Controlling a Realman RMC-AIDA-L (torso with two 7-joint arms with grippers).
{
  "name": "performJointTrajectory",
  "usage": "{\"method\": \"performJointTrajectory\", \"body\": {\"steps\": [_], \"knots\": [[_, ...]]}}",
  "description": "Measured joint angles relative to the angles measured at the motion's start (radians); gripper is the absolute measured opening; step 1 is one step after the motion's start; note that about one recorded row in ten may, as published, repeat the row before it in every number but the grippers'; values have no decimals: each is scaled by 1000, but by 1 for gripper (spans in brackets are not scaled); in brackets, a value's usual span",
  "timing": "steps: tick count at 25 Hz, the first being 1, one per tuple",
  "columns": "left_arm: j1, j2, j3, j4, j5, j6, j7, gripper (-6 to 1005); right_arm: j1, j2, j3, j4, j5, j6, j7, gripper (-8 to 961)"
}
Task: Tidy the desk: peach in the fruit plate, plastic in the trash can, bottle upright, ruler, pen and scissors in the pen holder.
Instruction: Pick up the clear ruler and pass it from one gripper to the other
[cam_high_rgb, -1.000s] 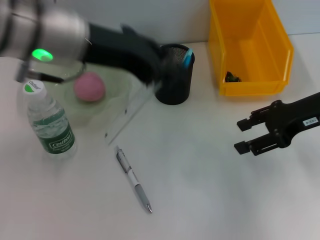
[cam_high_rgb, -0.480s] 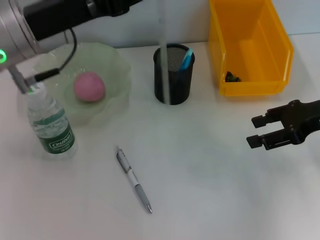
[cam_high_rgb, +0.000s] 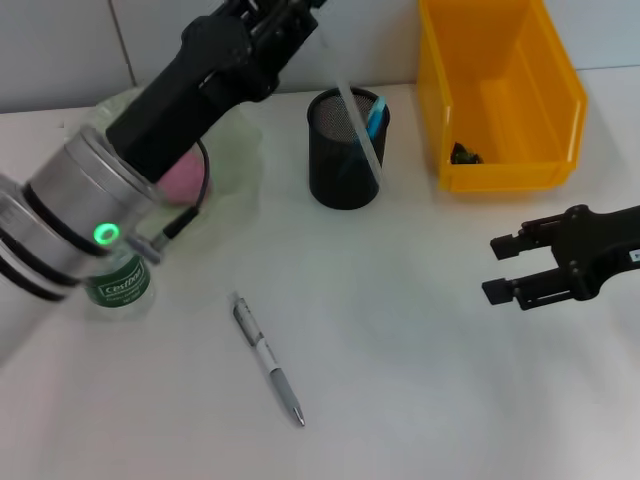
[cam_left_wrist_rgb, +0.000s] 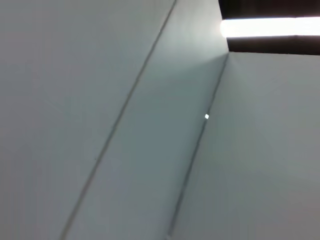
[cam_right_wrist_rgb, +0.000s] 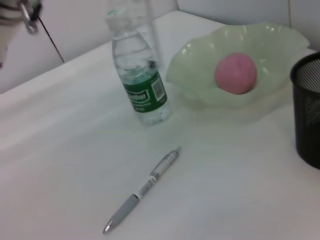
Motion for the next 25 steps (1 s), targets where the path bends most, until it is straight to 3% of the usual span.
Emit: {"method": "performJointTrajectory", "body": {"steps": [7, 11, 13, 19, 25], "knots": [[3, 0, 348, -46, -498, -6, 472, 391, -53, 26, 4, 6, 147, 5, -132, 716], [1, 0, 489, -29, -695, -5, 671, 391, -102, 70, 26, 11, 254, 30, -247, 716], [-4, 0, 539, -17, -775, -9, 751, 391, -118, 85, 33, 61, 323, 55, -331, 716], [-44, 0, 676, 36, -1041, -37, 981, 391, -136, 97, 38, 233, 488, 107, -615, 716], [-75, 0, 705, 58, -1158, -86, 1055, 391, -113, 103, 26, 435, 657, 159, -911, 716]]}}
